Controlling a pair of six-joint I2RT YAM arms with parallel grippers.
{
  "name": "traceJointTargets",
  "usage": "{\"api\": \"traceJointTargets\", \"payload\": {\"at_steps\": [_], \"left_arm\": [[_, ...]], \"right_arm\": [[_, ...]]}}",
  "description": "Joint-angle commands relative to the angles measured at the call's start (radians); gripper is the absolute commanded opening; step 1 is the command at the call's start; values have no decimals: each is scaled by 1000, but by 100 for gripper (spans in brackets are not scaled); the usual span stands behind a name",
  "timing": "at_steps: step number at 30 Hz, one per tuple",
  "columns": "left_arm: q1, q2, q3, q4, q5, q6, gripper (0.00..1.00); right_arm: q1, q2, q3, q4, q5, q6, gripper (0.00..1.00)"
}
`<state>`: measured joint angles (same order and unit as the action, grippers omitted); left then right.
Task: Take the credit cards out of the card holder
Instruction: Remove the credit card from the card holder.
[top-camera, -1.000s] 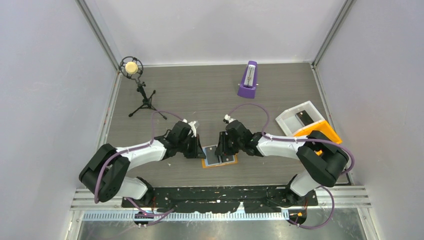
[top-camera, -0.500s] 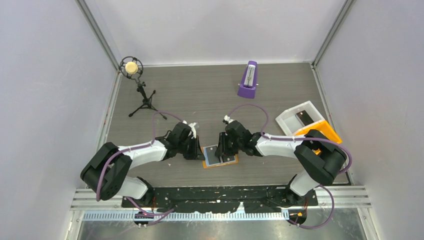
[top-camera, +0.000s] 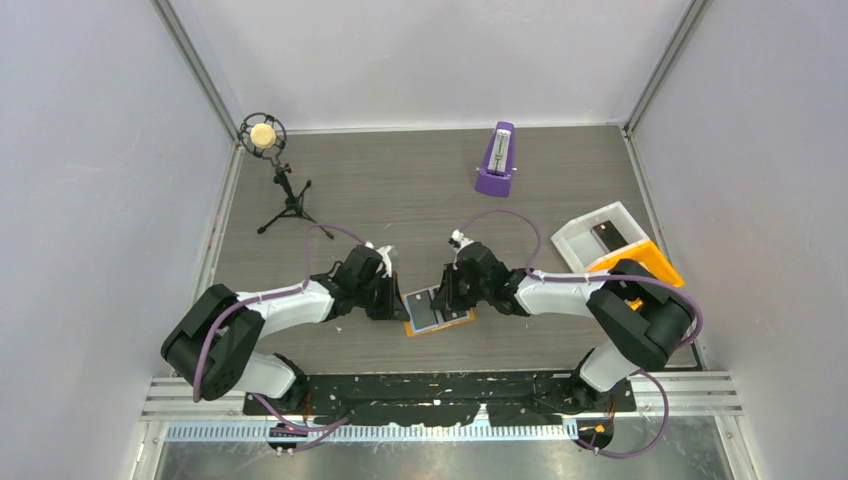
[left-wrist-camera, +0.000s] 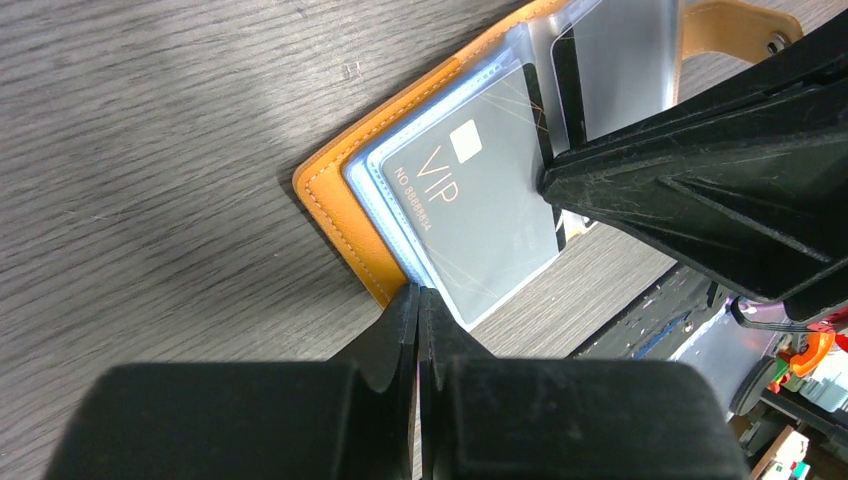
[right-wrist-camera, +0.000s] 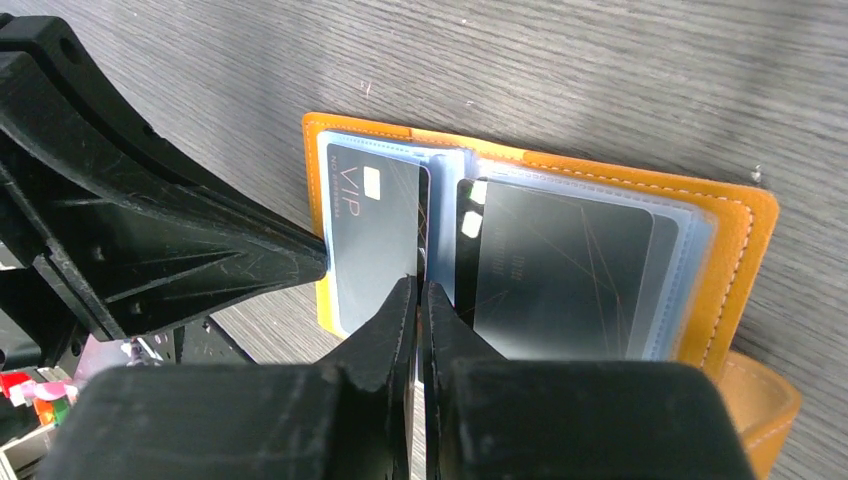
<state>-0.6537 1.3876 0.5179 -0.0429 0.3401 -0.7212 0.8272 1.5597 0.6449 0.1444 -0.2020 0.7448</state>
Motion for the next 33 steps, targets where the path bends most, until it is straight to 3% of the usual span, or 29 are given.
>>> {"api": "traceJointTargets", "payload": {"at_steps": [1, 33], "left_arm": [[-1, 19, -4, 26, -20, 20, 0], [-3, 63, 13, -11, -50, 41, 0]], "right_arm": [[0, -41, -25, 106, -50, 12, 5], [-133, -221, -106, 19, -101, 15, 5]]}}
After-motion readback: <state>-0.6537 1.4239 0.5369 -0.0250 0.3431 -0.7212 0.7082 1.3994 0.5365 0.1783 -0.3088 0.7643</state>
